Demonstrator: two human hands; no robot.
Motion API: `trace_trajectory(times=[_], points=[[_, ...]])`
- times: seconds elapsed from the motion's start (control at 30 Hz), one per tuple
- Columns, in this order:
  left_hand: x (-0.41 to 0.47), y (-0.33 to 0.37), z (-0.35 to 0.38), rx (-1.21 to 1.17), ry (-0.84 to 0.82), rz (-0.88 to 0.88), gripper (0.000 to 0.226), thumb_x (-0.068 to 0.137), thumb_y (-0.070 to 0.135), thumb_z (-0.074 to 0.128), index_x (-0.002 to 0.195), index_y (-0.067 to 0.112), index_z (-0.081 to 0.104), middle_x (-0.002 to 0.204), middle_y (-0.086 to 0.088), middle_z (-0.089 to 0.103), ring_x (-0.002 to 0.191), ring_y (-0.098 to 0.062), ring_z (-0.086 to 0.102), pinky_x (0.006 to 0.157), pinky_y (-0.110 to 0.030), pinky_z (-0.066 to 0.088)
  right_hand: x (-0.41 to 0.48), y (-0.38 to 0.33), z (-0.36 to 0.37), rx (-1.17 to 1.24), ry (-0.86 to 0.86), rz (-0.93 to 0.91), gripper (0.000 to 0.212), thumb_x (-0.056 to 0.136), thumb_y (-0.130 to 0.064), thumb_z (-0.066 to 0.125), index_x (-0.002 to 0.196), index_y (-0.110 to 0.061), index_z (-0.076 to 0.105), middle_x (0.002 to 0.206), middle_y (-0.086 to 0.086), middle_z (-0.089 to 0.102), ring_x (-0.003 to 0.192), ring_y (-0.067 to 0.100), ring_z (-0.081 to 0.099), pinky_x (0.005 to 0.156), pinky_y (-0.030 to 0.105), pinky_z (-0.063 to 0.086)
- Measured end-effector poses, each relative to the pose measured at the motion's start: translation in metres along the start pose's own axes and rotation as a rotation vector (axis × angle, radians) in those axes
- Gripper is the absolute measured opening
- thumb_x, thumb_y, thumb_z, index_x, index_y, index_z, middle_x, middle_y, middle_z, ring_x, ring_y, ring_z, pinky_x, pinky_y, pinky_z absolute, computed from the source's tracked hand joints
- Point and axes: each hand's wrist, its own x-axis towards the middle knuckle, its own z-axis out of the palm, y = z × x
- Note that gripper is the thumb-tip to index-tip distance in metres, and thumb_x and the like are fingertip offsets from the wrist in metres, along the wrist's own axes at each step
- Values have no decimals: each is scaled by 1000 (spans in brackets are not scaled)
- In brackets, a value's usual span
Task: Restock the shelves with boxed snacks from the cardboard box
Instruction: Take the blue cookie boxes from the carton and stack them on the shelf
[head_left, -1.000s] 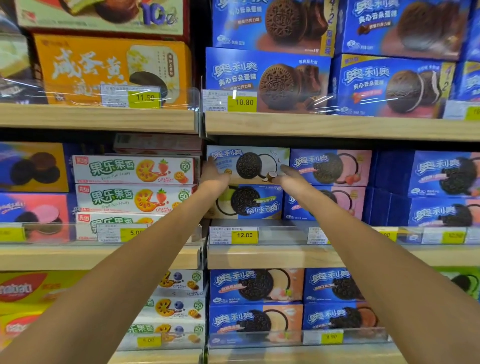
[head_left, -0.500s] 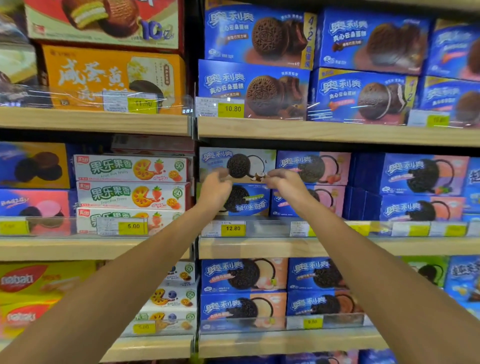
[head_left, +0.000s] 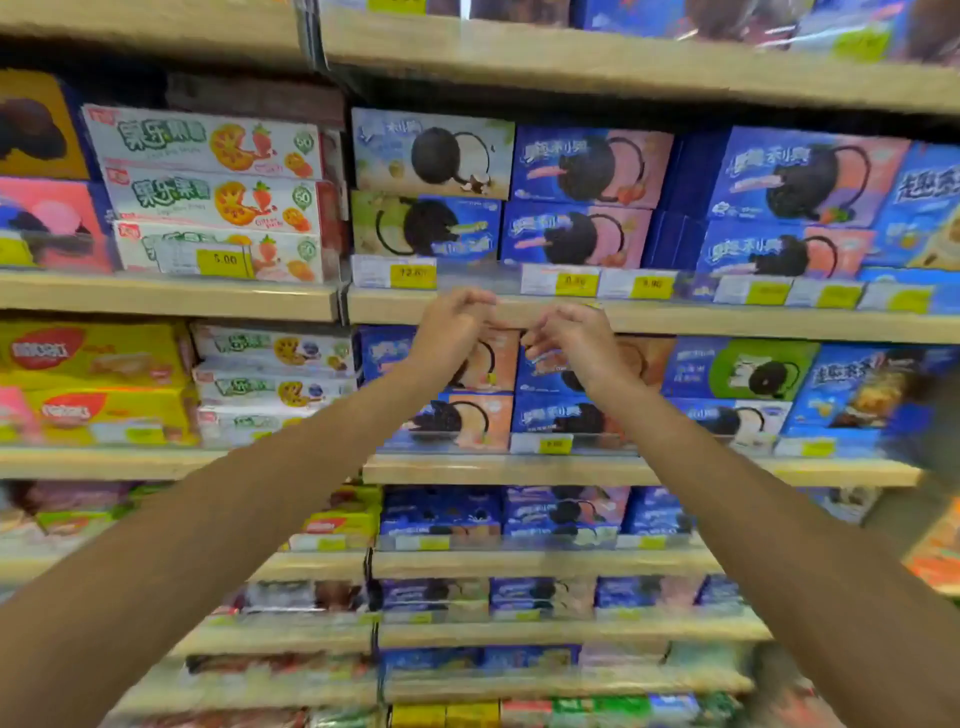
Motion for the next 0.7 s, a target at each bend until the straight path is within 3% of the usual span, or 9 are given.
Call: trace_trajectory(times=[0.2,0.37,0.47,0.53,0.6,0.63,0.67,0.7], points=[[-67,-78,48,54,-56,-211,17,97,7,40,93,14,55,72,-1,60,47,-4,52,48,-20,40,-49,102,-24,24,-46,195,30,90,0,44,64,-11,54,53,-1,60,41,8,54,40,18,43],[-119,-174,88,123,-153,-479,15,98,9,43,93,13,57,77,-1,60,48,-1,56,52,-18,43,-95,213,-34,45,-75,448,37,93,-2,43,58,-9,53,53,6,56,38,8,52,46,24,44],[-151,-234,106,123,-192,-670,13,98,9,45,90,10,54,79,0,55,59,-3,56,42,-8,41,-122,278,-36,65,-109,643,28,84,-5,47,57,-5,53,52,12,54,37,13,50,44,21,43],[-176,-276,112,138,-221,-822,15,97,10,47,84,13,54,84,-2,57,71,-10,56,48,-8,44,-144,320,-35,100,-99,789,28,83,-6,49,56,-4,53,43,7,53,34,13,48,41,18,42],[-204,-315,114,202,-251,-920,12,96,13,49,103,9,59,105,-8,58,93,-21,58,75,-21,48,-168,357,-35,44,-77,883,31,87,2,48,57,-8,52,40,3,51,32,11,46,42,17,40],[-220,-338,116,251,-261,-965,24,96,13,49,118,5,55,116,-10,56,102,-23,56,85,-27,46,-183,383,-32,20,-82,912,31,87,1,49,59,-11,52,41,1,51,33,9,47,44,17,39],[-235,-359,117,277,-254,-1000,34,95,12,51,127,0,50,118,-13,56,100,-24,55,82,-27,47,-198,404,-31,-6,-94,930,29,87,-1,50,61,-14,52,43,-1,53,36,8,49,47,19,38],[-251,-375,116,279,-260,-1041,37,94,9,51,128,-6,47,108,-16,58,89,-23,56,70,-21,46,-213,424,-29,-23,-119,952,26,85,-3,52,63,-16,51,49,1,55,42,10,51,51,20,37]])
